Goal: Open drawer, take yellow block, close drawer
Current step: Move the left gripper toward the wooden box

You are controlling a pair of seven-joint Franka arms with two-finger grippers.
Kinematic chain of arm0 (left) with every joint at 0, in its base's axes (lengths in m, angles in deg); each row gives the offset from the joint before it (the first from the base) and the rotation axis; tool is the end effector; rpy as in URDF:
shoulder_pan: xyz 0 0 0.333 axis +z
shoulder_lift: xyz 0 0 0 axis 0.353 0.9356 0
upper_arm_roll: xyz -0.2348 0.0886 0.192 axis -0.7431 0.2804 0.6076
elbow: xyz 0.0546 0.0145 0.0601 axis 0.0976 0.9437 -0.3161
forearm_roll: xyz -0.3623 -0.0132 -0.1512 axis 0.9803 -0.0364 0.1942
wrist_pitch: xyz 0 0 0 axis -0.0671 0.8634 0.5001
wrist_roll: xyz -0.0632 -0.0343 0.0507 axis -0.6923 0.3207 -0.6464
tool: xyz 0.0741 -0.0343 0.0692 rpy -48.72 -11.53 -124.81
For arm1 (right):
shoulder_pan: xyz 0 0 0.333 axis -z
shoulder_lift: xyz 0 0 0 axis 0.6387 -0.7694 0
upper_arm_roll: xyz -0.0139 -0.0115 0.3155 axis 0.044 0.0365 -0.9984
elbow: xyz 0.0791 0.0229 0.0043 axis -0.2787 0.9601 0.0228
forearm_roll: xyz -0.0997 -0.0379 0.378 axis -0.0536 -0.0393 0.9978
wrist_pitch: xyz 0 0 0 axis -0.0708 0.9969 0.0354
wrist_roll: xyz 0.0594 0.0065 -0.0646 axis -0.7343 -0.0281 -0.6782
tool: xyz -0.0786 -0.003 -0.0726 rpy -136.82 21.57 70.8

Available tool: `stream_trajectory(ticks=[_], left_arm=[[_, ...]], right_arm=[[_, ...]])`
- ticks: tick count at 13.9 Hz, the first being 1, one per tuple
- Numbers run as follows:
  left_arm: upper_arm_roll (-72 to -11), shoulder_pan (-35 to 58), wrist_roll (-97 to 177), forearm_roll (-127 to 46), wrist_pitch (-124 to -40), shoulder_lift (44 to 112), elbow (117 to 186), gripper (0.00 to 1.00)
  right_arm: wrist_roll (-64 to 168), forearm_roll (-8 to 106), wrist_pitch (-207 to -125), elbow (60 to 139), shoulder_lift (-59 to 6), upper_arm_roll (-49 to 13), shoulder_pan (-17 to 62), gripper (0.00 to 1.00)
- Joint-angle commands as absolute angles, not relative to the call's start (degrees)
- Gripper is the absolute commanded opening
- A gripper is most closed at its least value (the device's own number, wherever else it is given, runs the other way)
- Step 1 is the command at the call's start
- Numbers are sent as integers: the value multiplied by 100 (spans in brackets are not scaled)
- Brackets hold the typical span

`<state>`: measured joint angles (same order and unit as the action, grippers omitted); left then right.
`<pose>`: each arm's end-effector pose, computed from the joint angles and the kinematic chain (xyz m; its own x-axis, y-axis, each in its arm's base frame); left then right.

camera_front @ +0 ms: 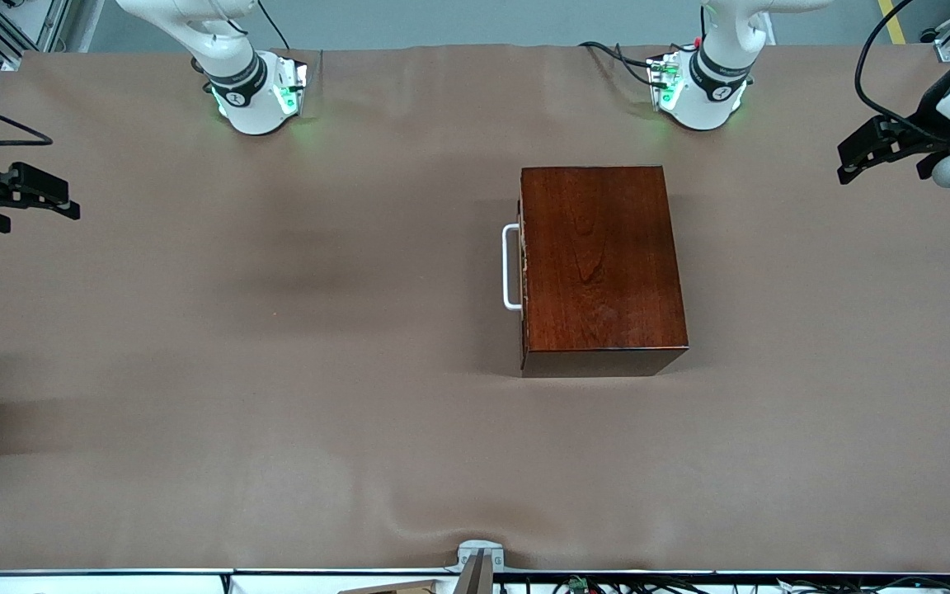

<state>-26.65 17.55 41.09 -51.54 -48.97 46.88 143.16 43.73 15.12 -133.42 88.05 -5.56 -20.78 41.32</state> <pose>0.5100 -0.0539 0.6566 0.9996 0.0199 -0.0212 0.0190 -0.9988 -0.0449 0.5522 -0.0356 0.6130 0.9809 0.1646 -0.1038 0.1571 -0.9846 -0.0764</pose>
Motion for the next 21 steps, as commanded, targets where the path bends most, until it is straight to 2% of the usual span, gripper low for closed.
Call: stream_trajectory(ticks=[1,21], left_arm=[[-2705,1812,4080,-5059,-4799,4758,14146,100],[-2749,1627,4159,-5050,-4729,5021,14049,100]], right_arm=[[4386,1583,-13310,8670,-627,-2091,4181,100],[4386,1583,-13319,8670,-627,-2091,4172,100]])
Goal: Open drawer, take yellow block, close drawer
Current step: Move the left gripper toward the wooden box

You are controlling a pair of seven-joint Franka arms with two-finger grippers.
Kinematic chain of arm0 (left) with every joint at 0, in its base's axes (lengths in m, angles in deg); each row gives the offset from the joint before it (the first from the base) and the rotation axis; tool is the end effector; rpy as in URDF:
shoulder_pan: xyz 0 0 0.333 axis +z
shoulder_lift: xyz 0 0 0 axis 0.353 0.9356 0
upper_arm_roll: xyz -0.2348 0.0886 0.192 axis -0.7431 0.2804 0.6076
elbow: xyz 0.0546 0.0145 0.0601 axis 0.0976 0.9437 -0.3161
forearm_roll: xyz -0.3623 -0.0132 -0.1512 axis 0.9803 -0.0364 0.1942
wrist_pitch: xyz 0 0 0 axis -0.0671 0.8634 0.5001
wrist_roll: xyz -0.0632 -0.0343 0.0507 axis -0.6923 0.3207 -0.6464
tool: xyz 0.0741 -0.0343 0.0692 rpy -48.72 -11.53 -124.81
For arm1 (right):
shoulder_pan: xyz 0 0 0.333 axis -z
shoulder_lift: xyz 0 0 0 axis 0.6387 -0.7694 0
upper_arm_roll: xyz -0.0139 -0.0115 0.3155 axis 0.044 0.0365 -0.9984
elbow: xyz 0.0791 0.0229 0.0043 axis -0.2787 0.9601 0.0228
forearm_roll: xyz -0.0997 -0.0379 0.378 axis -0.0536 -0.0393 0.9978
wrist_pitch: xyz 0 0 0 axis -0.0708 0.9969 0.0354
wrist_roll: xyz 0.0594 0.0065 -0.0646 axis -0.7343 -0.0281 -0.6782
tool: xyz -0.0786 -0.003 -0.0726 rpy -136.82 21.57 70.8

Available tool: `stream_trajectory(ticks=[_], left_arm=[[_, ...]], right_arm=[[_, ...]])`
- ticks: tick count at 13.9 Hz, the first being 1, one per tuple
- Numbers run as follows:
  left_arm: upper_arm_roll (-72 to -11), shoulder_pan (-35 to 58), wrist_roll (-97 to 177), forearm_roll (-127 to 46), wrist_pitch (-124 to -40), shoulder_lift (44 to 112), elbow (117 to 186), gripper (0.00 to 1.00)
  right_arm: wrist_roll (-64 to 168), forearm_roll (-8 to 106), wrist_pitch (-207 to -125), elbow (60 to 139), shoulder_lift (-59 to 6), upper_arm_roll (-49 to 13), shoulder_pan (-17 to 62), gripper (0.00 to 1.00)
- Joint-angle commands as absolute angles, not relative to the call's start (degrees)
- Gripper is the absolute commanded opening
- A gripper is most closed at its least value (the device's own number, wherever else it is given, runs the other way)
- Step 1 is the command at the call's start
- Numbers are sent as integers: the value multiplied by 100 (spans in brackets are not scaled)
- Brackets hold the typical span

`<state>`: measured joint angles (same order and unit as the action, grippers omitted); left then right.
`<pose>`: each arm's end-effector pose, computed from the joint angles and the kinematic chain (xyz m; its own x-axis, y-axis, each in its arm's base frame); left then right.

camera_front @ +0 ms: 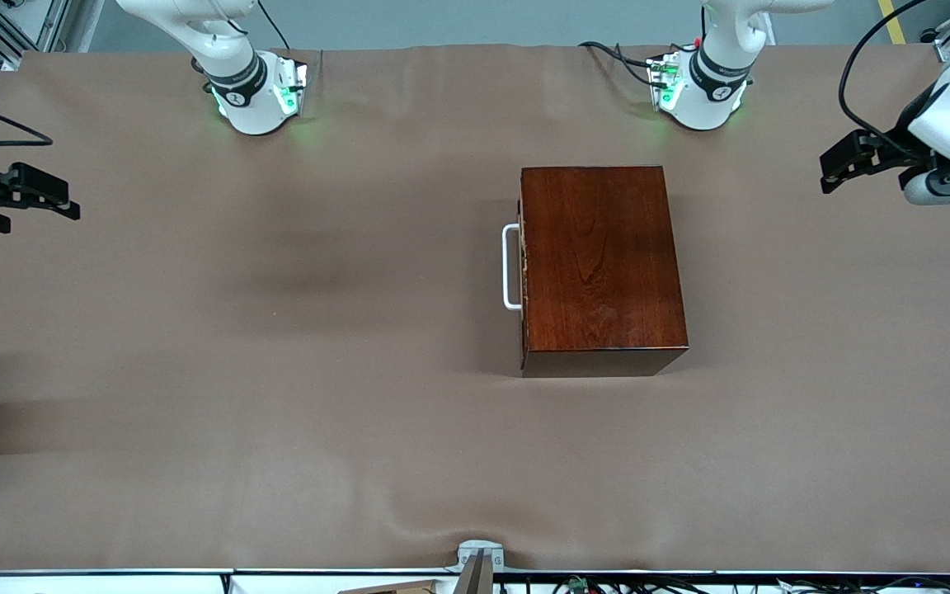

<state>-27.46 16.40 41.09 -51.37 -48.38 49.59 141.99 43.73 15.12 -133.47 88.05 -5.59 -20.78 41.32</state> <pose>0.5216 -0.0731 0.6406 0.9982 -0.0141 -0.0586 -0.0167 -0.9989 -0.0448 0.5524 -0.0356 0.6128 0.9809 0.1645 -0.1034 0.1571 -0.9846 -0.0763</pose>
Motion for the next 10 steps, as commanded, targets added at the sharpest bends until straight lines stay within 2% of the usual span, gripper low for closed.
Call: stream_trajectory(ticks=[1,10], left_arm=[[-2749,1628,4159,-5050,-4729,5021,14049,100],[-2749,1601,4159,-5050,-4729,5048,14049,100]], right_arm=[[4386,1583,-13319,8670,-627,-2091,4180,100],[4395,1583,-13328,8635,-653,-2091,4137,100]])
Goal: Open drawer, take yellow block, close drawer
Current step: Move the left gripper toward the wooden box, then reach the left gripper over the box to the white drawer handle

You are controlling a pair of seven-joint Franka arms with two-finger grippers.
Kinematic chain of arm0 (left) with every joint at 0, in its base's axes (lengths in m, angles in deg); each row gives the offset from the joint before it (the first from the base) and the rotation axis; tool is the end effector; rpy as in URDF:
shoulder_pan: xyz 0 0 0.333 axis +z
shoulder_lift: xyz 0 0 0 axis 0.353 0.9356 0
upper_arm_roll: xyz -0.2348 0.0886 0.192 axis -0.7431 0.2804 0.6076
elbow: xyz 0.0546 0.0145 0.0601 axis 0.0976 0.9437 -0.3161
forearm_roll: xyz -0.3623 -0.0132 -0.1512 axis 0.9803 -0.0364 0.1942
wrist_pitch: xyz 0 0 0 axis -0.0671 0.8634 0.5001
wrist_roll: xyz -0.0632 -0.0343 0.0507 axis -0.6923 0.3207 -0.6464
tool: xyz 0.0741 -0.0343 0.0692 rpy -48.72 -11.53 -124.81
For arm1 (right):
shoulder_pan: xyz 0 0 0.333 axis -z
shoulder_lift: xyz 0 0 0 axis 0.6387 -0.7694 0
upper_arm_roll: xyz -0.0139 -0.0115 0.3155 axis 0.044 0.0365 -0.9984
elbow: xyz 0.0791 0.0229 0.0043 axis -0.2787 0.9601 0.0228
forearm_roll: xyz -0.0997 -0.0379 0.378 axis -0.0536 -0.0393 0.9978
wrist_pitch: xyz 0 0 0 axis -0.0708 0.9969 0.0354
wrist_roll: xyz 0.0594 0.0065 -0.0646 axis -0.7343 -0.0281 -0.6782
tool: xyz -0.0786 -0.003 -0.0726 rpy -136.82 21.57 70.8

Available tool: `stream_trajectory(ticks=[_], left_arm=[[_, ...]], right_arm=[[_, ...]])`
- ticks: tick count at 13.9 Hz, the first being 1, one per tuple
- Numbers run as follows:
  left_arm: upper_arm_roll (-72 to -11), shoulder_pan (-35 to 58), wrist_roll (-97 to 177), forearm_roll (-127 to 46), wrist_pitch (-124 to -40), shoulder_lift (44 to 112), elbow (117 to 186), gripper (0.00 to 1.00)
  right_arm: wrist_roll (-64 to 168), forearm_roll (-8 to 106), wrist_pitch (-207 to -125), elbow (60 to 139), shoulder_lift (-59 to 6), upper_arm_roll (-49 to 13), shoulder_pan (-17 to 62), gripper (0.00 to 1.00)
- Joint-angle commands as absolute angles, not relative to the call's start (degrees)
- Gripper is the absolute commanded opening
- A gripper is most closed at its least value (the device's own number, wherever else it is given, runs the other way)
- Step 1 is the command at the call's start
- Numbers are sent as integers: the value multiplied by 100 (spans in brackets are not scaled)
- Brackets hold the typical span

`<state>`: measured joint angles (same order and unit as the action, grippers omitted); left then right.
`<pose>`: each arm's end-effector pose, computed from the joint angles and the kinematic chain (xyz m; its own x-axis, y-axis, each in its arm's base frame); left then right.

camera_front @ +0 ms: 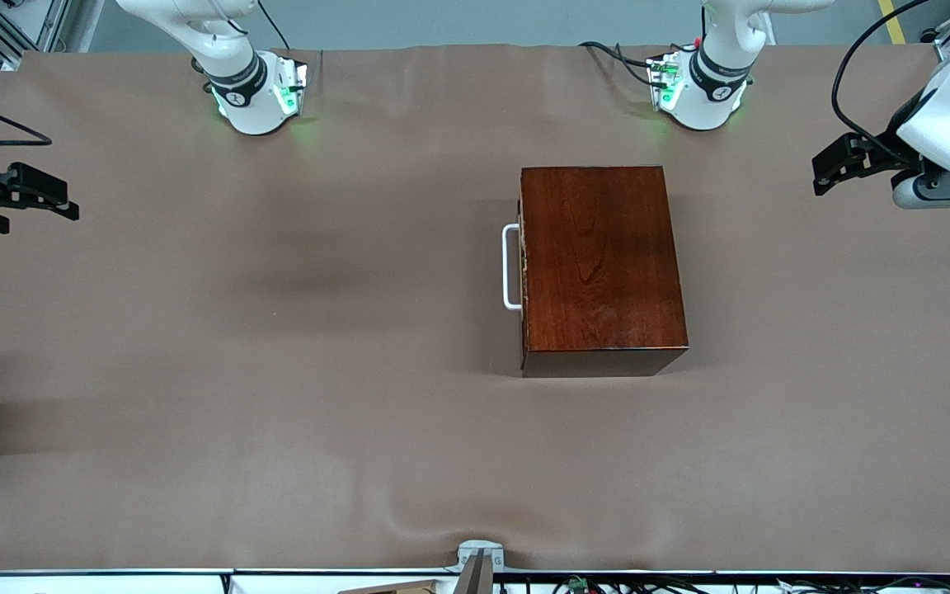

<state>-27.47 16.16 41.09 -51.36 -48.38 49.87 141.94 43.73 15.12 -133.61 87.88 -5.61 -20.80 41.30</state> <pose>0.5228 -0.0755 0.6384 0.9979 -0.0184 -0.0626 -0.0213 -0.9988 -0.0448 0.5529 -0.0353 0.6141 0.9813 0.1651 -0.0986 0.1581 -0.9846 -0.0751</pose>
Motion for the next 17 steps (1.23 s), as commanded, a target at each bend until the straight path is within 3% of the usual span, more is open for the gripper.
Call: stream_trajectory(ticks=[1,9,13,17], left_arm=[[-2758,1601,4159,-5050,-4729,5048,14049,100],[-2836,1575,4194,-4761,-4729,5065,14040,100],[-3660,1478,4955,-4786,-4782,5521,13883,100],[-4506,1208,6336,-4900,-4782,6575,12821,100]], right_arm=[[4395,1574,-13328,8635,-670,-2091,4137,100],[4395,1574,-13328,8626,-679,-2091,4181,100],[4395,1741,-13345,8600,-679,-2082,4189,100],[4395,1750,-13345,8609,-688,-2082,4216,100]])
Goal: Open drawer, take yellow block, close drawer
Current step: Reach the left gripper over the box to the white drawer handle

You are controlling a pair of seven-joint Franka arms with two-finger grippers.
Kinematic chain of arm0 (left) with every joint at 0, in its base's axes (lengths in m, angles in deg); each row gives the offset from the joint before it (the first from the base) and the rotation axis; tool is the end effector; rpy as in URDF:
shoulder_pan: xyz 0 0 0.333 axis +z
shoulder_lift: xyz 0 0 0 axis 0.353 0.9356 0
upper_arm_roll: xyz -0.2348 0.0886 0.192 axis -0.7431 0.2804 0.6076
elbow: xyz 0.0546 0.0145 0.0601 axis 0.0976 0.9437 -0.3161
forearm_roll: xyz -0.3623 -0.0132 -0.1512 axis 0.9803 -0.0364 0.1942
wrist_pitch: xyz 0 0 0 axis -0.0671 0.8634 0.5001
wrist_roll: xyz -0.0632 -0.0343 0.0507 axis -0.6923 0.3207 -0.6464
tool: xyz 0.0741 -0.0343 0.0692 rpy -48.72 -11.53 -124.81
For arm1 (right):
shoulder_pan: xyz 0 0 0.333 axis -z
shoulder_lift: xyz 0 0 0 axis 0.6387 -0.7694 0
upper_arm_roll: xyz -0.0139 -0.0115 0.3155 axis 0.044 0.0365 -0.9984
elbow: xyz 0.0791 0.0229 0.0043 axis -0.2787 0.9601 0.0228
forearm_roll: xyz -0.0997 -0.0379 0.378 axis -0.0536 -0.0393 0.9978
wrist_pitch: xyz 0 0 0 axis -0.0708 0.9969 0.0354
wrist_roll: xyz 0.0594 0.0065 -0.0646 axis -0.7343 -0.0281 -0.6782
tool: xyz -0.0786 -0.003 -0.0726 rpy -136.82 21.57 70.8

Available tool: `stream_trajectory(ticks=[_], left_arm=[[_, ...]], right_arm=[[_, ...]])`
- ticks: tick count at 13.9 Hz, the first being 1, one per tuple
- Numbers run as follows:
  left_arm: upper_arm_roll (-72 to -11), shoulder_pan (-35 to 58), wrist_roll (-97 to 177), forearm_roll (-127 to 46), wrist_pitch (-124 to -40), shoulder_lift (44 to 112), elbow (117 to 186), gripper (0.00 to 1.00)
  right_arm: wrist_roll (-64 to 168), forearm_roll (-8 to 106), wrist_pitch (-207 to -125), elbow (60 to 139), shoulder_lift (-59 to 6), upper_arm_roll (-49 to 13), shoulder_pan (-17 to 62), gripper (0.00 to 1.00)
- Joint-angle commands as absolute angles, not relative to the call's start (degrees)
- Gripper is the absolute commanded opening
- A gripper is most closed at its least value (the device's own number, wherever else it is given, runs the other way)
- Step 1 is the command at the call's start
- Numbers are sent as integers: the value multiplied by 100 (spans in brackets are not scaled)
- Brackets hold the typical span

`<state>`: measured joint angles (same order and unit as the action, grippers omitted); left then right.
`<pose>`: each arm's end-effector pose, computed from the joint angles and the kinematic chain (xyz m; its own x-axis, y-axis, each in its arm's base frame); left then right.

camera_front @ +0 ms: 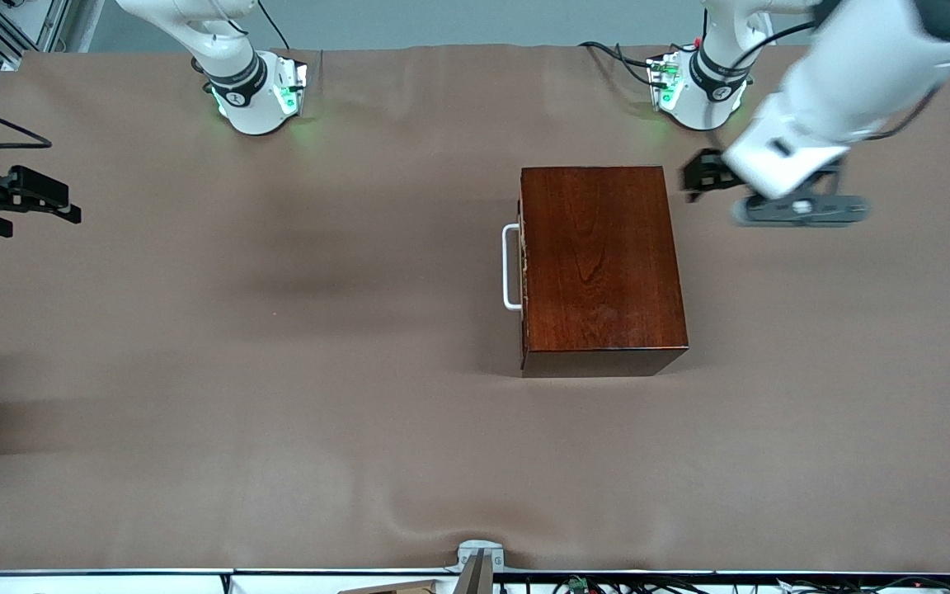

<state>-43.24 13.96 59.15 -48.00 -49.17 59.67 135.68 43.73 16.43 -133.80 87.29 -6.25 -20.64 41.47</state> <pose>0.5229 -0.2500 0.5990 0.9917 -0.0227 -0.1264 -0.0210 -0.9997 0.0144 0.5568 -0.0360 0.6131 0.9827 0.1615 -0.0909 0.1527 -0.9836 -0.0960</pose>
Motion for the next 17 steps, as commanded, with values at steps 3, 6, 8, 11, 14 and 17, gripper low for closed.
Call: stream_trajectory(ticks=[3,6,8,11,14,17], left_arm=[[-4446,321,7275,-5261,-4922,7173,12424,100],[-4393,-251,8121,-5305,-5361,7657,12283,100],[-4113,-751,8438,-5384,-5598,7964,12073,100],[-3061,-2024,8808,-5411,-5739,8509,11712,100],[-1970,-3229,9168,-5402,-6187,9027,11685,100],[-1695,-3575,9186,-5411,-6486,9363,11632,100]], right_arm=[[4386,1741,-13345,8600,-688,-2082,4224,100],[4386,1750,-13354,8591,-750,-2082,4216,100],[4386,1750,-13398,8591,-846,-2082,4207,100],[4386,1750,-13398,8565,-978,-2082,4216,100],[4360,1741,-13398,8547,-969,-2082,4216,100],[4325,1724,-13354,8390,-969,-2082,4207,100]])
